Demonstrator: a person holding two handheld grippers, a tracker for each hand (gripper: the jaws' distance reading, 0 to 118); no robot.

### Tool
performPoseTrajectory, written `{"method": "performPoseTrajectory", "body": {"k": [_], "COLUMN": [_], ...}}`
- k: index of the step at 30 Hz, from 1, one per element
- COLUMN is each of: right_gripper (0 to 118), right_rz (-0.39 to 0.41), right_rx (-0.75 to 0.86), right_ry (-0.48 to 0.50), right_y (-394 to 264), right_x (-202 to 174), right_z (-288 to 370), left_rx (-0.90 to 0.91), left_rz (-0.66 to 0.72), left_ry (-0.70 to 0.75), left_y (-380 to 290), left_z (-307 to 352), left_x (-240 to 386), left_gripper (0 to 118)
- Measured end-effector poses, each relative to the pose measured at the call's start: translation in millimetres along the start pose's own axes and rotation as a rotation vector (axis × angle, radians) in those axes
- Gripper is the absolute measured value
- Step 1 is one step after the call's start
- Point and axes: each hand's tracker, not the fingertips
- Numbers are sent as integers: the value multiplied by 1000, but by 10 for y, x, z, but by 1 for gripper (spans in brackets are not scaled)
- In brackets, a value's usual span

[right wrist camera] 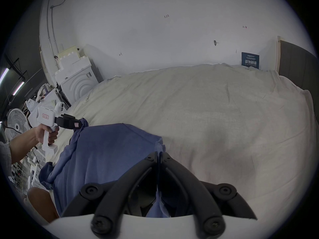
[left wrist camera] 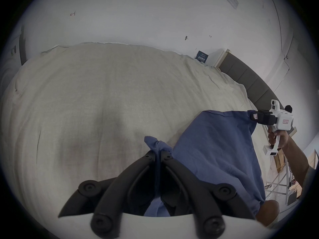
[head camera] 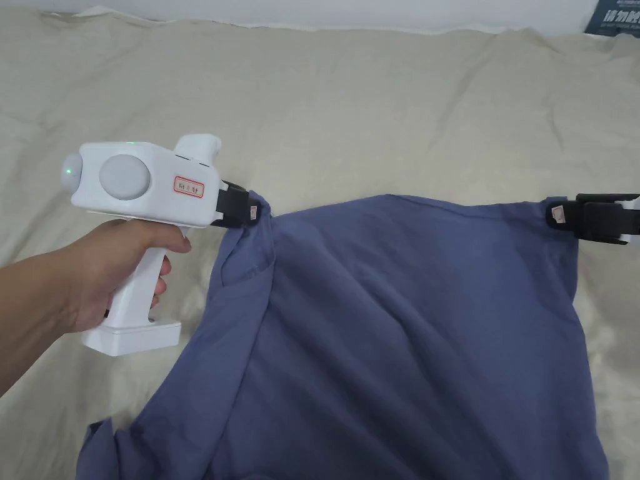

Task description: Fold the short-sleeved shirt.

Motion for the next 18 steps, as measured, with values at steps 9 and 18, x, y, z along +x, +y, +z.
{"method": "performPoseTrajectory", "body": {"k": [9,18], "right_gripper": [3,3], "right_rz": [-21,8], "right_rx": [68,126], "right_ry": [41,60], "right_y": [89,21], "right_x": [-107,-541], "right_z": [392,1174], "left_rx": [84,174], "left_rz": [22,41], "left_ry": [-28,-74], "left_y": [-66,-399], "left_z": [483,1341], "left_x": [57,342], "left_gripper": [5,5]}}
